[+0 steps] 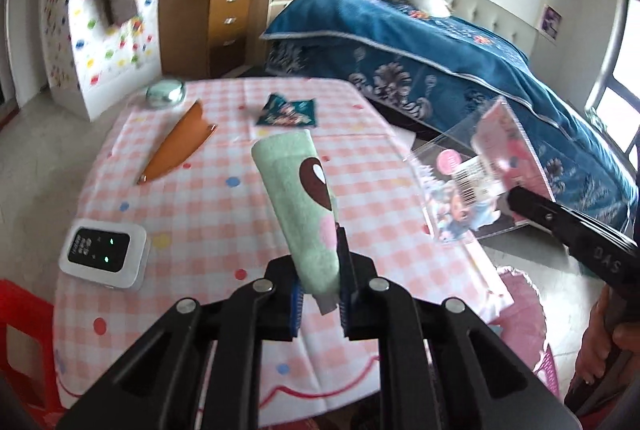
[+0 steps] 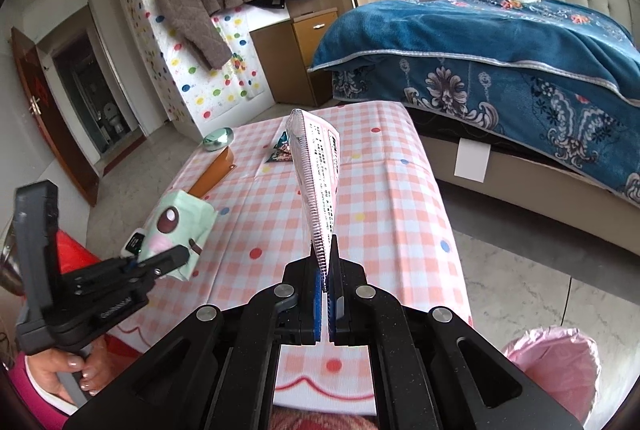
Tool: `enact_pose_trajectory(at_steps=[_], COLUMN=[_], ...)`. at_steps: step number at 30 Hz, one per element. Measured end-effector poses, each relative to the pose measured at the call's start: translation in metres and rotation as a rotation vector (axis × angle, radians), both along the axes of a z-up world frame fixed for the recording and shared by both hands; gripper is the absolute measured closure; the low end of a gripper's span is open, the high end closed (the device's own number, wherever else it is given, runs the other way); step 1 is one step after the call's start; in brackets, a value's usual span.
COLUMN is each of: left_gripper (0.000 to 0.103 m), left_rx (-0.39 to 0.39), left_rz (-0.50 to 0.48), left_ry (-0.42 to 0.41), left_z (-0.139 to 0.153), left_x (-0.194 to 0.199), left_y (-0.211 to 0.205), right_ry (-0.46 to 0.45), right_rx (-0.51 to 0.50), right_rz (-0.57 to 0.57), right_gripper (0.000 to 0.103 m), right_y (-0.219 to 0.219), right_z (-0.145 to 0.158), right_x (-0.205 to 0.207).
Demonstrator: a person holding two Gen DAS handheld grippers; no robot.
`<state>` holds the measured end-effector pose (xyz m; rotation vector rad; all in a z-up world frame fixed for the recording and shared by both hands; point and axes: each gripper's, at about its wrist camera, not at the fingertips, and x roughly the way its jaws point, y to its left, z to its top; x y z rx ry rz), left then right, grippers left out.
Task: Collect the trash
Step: 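Carry the wrapper and face pad to the pink bin and open both grippers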
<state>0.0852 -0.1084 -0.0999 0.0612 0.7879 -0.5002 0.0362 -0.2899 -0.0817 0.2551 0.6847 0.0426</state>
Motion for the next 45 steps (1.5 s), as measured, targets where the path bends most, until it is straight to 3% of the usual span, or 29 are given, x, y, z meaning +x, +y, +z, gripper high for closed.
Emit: enact_pose_trajectory(at_steps=[3, 16, 26, 33, 43, 45], left_gripper=[0.091, 0.091, 0.091, 0.09, 0.09, 0.082], left_rx=[0.034, -0.016, 0.01, 0.045, 0.075, 0.074], left_rz=[-0.051, -0.333, -0.535, -0.63, -0.677, -0.657], left_ry=[-0.056, -0.083, -0.113, -0.068, 0.035, 0.037], left_z=[0.007, 0.004, -0.001, -0.022, -0.051, -0.05], left_x=[-0.022, -0.09, -0.141, -0.152, -0.144, -0.139], left_y=[-0.019, -0.113, -0.196, -0.233, -0.265, -0.264], right_ry=[0.004, 0.047, 0.073, 0.137, 0.243, 0.265], right_rx=[-0.003, -0.042, -0.06, -0.053, -0.006, 0.012], right_rz=[-0.022, -0.237, -0.43, -0.537, -0.566, -0.566], right_gripper=[0.101, 0.101, 0.097, 0.097, 0.096, 0.091], right_y=[-0.003, -0.044, -0.096, -0.136, -0.172, -0.176], right_z=[0.0, -0.001, -0.01, -0.034, -0.075, -0.085], right_x=[-0.017, -0.11, -0.172, -0.2, -0.201, -0.198])
